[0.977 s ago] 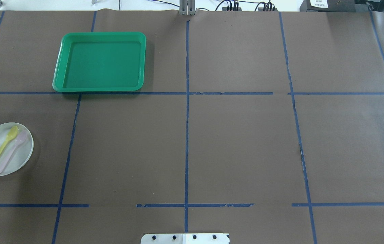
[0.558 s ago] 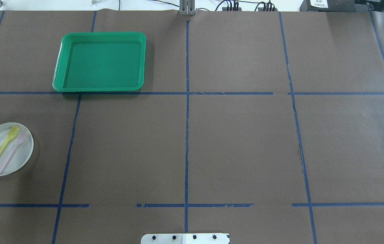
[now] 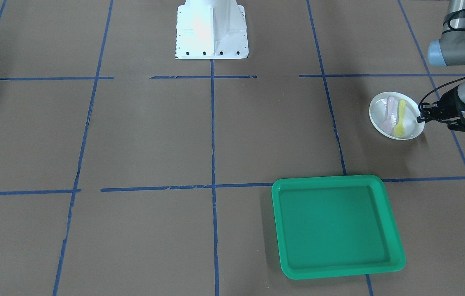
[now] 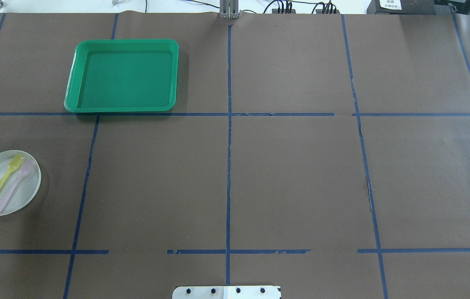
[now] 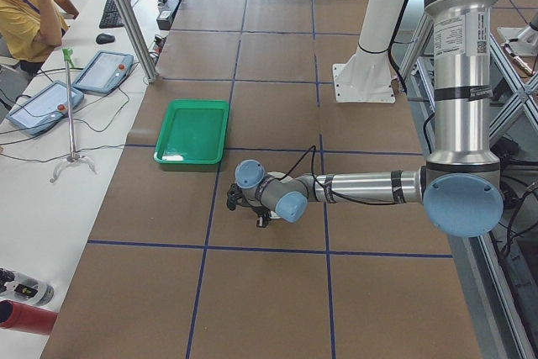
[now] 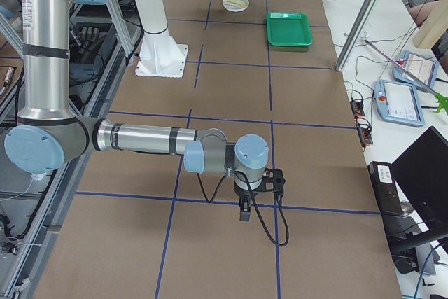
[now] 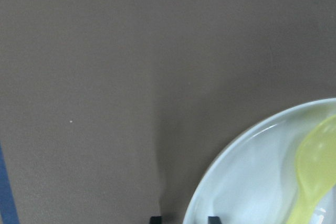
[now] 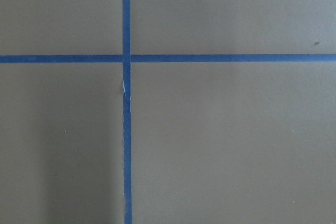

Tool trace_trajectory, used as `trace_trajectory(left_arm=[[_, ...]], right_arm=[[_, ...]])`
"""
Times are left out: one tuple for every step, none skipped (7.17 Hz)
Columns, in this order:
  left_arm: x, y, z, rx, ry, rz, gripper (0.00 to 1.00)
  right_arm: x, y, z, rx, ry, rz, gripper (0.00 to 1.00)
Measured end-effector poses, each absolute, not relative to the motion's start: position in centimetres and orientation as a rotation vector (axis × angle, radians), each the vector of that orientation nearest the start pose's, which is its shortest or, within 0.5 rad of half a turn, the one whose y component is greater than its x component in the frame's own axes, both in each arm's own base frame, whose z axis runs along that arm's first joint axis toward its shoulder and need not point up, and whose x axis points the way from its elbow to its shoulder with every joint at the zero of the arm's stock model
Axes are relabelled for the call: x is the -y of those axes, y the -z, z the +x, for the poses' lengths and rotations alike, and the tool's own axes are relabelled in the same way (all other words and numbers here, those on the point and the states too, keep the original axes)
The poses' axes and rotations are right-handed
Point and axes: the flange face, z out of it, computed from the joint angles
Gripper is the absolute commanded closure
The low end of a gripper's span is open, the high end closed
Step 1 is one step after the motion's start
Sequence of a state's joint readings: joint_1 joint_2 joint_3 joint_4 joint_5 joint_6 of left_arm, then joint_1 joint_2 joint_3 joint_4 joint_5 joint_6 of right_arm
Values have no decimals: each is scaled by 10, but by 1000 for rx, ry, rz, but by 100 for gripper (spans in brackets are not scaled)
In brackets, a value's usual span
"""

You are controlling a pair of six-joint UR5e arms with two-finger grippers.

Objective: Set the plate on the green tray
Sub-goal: 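Close the left gripper on the plate rim and lift it, then carry the plate with the left gripper over the green tray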

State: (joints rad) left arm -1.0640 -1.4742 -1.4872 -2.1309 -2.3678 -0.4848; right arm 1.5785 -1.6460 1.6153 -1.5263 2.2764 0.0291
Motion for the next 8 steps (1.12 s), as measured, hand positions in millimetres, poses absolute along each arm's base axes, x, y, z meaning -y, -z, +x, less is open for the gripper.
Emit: trace_trajectory(left_arm=[[435,-683,171,-864,-170,-58,100],[435,-681,171,-868,-168,-55,100],[436,-673,171,-875,-167,-44,100],[437,-661,172,-891,-167,-34,100],[437,-646,175,-934,-161,-48,100],[439,-630,179,-987,-145,-77,100],[442,-612,183,-1021,-127,-91,100],[449,-593,187,-1046,-102,-96,100]], right_arm=[[460,-673,72,706,-30,6,0],[460,-673,72,706,-30,6,0],[460,-673,72,706,-30,6,0],[460,-673,72,706,-30,6,0],[460,-673,72,706,-30,6,0],[460,-673,72,706,-30,6,0],[460,-673,72,706,-30,6,0],[460,-673,72,706,-30,6,0]])
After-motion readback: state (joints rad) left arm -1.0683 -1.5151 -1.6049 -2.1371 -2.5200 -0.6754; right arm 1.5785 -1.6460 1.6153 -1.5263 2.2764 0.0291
